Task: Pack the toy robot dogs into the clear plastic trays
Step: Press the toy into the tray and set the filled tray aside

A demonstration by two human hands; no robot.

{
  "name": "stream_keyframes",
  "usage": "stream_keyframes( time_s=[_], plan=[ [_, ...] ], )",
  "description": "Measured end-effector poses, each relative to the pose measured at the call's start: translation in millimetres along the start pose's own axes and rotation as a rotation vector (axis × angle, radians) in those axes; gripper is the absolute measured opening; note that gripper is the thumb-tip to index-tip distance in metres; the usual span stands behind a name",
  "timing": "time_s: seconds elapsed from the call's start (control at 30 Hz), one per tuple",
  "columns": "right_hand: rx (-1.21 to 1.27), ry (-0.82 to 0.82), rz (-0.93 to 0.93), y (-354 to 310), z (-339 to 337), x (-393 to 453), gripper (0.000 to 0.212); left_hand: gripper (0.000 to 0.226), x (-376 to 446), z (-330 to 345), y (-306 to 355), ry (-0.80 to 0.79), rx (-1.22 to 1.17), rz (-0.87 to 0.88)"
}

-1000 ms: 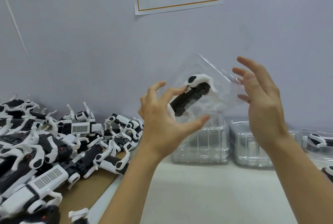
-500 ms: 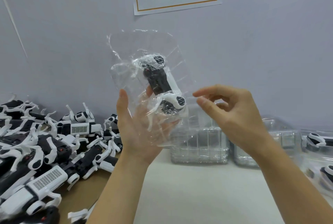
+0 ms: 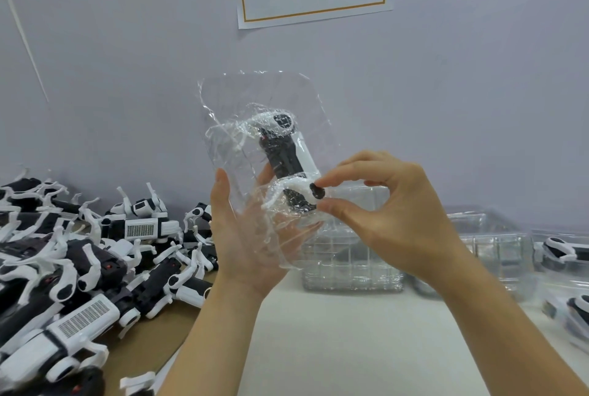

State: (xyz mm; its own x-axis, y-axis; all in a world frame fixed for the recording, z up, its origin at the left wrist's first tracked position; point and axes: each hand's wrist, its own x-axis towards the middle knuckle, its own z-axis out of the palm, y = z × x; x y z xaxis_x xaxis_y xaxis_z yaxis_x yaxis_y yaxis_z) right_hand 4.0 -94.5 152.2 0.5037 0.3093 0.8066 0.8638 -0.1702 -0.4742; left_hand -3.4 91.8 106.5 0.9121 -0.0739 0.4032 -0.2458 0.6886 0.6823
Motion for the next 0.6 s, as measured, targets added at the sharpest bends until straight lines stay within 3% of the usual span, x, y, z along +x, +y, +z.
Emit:
stream_keyframes(
  time_s=[0.6],
  plan=[
    [-0.058,-0.017,-0.044,-3.5,-0.7,-0.2,0.020,0.080,1.0,-6.2,2.4,0.006,-0.041,0.009]
  ],
)
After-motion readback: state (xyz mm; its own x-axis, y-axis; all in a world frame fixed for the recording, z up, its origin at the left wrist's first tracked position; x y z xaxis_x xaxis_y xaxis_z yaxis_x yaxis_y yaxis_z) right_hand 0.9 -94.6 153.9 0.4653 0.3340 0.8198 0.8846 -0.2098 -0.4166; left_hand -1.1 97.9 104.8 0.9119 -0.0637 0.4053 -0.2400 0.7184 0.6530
